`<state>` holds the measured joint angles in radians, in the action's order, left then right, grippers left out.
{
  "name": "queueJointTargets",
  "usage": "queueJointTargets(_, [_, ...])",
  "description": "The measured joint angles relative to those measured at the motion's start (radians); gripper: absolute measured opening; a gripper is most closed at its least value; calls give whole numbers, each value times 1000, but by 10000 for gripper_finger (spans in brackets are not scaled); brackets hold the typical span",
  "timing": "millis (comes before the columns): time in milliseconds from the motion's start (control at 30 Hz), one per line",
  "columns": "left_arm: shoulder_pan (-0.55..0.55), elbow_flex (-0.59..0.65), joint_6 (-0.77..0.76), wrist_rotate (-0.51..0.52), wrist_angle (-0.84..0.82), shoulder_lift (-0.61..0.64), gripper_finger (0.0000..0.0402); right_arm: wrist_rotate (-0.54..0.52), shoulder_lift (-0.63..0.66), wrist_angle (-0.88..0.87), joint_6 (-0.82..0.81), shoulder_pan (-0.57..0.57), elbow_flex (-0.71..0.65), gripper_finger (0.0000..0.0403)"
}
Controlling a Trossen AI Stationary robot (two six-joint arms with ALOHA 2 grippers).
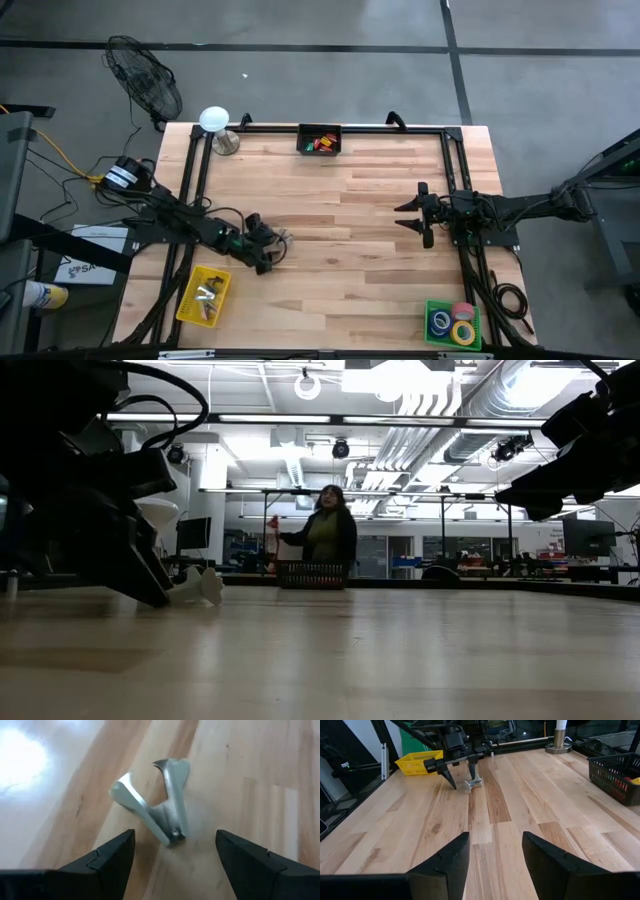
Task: Pick and place Stapler, Stapler remover, tape
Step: Put the gray staple remover into the yellow bin
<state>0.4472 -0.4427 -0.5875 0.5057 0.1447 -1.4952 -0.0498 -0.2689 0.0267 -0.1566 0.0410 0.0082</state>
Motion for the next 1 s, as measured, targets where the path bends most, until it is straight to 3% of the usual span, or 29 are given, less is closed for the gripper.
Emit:
queueJointTargets(433, [-2, 1, -23, 134, 32, -20, 271, 0, 0, 0, 0, 0, 0, 174])
queueJointTargets(733, [-2, -2, -26, 155, 207, -148, 271, 0, 0, 0, 0, 0, 0, 170])
queueJointTargets(1000, [-1, -4, -26, 184, 217, -168, 254, 0, 0, 0, 0, 0, 0, 173])
